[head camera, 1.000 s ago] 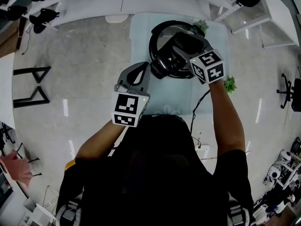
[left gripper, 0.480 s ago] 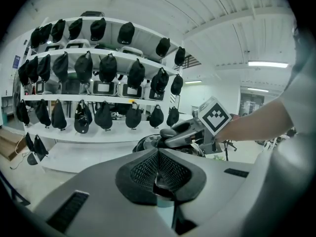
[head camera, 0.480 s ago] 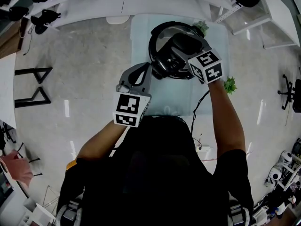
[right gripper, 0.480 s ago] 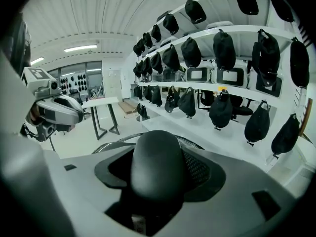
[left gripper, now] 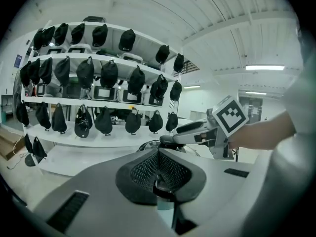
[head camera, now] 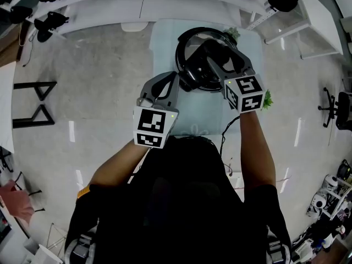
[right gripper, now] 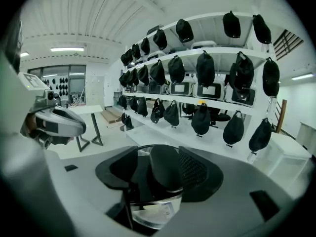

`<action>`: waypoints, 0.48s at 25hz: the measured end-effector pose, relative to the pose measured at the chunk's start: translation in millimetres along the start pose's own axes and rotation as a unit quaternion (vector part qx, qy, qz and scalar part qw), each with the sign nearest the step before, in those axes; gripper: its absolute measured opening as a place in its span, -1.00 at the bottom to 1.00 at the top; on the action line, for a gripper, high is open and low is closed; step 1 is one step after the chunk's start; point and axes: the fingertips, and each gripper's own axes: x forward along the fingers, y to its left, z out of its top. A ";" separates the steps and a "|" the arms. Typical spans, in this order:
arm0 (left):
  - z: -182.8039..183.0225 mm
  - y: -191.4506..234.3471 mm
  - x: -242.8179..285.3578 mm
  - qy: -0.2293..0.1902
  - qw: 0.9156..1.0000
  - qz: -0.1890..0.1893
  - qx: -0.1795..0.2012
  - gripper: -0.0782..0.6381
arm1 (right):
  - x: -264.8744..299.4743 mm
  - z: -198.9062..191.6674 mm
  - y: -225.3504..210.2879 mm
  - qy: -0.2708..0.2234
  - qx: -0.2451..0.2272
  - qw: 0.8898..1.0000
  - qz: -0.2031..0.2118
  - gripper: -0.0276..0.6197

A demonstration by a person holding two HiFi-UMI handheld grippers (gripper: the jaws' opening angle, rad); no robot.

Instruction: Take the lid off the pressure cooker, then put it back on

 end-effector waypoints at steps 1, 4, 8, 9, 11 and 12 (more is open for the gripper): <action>-1.1 0.0 -3.2 -0.001 1.000 -0.002 0.000 -0.76 | -6.9 1.2 6.0 -0.004 0.004 1.000 -0.007 -0.10; -5.9 -2.2 -11.9 -0.003 1.000 -0.009 0.005 -0.76 | -27.9 0.7 24.5 -0.013 0.018 0.999 -0.028 -0.31; -17.1 -9.9 -17.3 -0.002 1.000 -0.019 0.010 -0.76 | -52.8 -9.7 50.4 -0.014 0.041 0.998 -0.045 -0.52; -20.3 -12.7 -18.3 -0.001 1.000 -0.022 0.009 -0.76 | -58.7 -13.5 56.9 -0.014 0.048 0.998 -0.047 -0.56; -25.4 -20.0 -22.1 -0.001 1.000 -0.025 0.009 -0.76 | -71.3 -22.0 69.4 -0.016 0.061 0.997 -0.049 -0.65; -27.6 -24.8 -25.1 -0.002 1.000 -0.026 0.009 -0.76 | -78.2 -27.2 75.6 -0.015 0.067 0.996 -0.049 -0.68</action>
